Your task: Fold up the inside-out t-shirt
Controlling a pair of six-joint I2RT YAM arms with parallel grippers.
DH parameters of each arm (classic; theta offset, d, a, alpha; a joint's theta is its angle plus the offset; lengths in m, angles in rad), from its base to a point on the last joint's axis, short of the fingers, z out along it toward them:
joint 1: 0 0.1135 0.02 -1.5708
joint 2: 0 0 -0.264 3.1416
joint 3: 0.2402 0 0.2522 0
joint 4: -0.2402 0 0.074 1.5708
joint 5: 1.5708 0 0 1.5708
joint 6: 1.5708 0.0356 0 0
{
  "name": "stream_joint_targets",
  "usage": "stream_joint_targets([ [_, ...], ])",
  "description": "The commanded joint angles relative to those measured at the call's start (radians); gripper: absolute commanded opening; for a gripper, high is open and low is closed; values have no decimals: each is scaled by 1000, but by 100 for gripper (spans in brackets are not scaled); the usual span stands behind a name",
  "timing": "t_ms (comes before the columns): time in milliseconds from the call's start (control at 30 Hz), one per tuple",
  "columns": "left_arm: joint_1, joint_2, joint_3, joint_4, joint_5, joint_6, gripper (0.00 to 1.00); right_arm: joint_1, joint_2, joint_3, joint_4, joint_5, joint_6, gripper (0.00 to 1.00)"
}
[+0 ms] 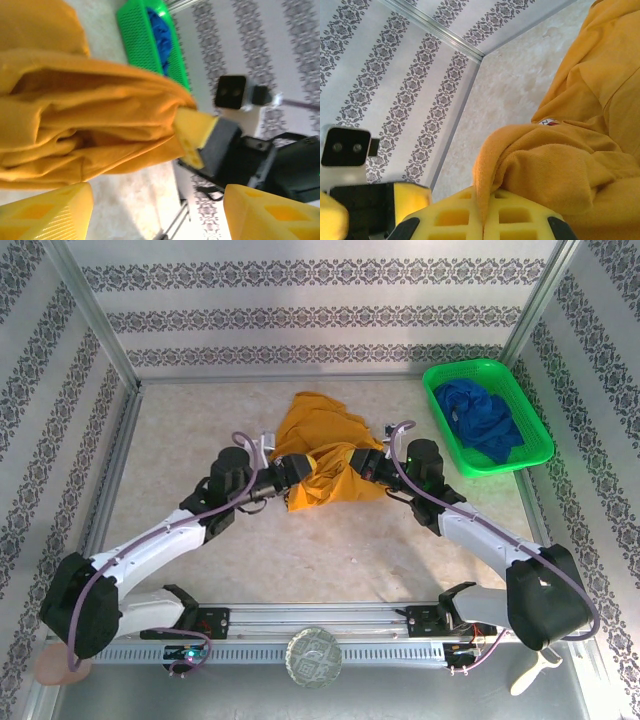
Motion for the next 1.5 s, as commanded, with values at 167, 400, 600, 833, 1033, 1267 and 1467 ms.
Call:
stream_joint_targets([
  [167,-46,230,127,-201,-220,59,70,15,-23,-8,48,26,20,0],
  [400,-52,343,181,-139,-238,56,71,27,-37,-16,41,36,23,0],
  [600,-53,430,220,-145,-252,37,69,42,-43,-5,41,41,29,0],
  [833,-49,546,287,-136,-249,52,35,49,-78,-17,35,63,43,0],
  [1033,-2,474,263,-78,-123,110,0,13,-98,-80,2,185,49,0],
  [1267,122,326,119,309,345,117,0,-32,87,-106,30,351,96,0],
  [1467,217,363,49,817,585,-145,0,-15,326,4,38,204,96,30],
])
